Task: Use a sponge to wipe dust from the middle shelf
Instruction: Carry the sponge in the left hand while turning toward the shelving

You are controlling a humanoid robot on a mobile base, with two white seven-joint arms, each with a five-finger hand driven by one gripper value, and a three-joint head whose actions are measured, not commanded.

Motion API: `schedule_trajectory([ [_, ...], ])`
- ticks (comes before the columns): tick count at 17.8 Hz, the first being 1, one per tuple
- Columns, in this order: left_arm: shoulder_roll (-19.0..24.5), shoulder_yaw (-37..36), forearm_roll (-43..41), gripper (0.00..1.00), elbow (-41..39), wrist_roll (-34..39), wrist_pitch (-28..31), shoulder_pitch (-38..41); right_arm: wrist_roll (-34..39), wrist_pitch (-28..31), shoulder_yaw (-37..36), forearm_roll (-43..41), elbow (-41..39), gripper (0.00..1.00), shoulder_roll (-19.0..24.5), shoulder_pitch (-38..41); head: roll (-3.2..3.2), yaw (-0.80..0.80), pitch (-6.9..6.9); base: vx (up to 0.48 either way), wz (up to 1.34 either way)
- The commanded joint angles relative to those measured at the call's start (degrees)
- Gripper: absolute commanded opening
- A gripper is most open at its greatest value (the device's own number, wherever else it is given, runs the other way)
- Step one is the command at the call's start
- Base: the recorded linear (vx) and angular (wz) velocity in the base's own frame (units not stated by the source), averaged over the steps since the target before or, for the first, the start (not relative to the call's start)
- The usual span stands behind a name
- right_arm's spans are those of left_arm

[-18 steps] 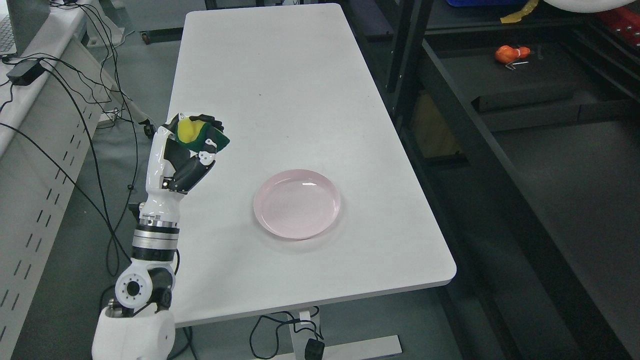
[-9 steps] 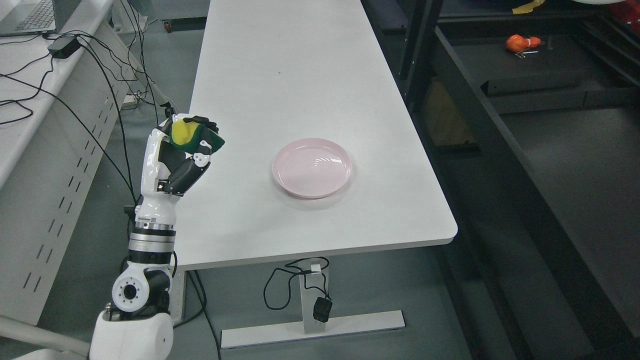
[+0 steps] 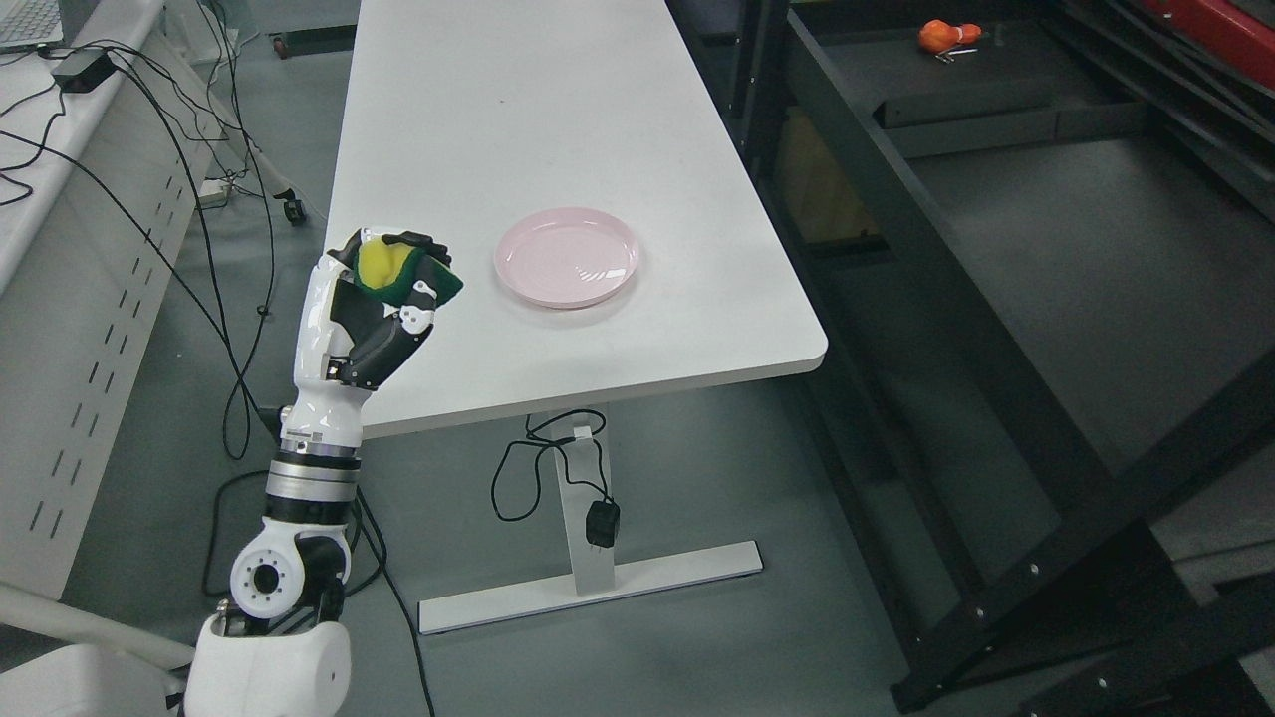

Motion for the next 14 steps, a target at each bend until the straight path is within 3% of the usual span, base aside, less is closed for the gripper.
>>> schedule_trajectory([
  [1, 1.0, -7.0, -2.2, 0.0, -0.1, -1.7, 0.0, -3.3, 0.0, 0.0, 0.0, 0.0, -1.0, 1.0, -1.0, 0.0, 0.0, 0.0, 0.0, -0.308, -0.3],
  [9, 1.0, -24.3, -13.7, 0.0, 3.9, -2.1, 0.5, -15.1, 0.0, 0.0, 0.0, 0.0, -1.0, 1.0, -1.0, 0.0, 0.0, 0.0, 0.0, -0.292, -0.42],
  [14, 1.0, -31.7, -14.5, 0.0, 4.2, -2.0, 1.9, -17.6, 0.0, 0.0, 0.0, 0.0, -1.0, 1.0, -1.0, 0.0, 0.0, 0.0, 0.0, -0.225, -0.5],
])
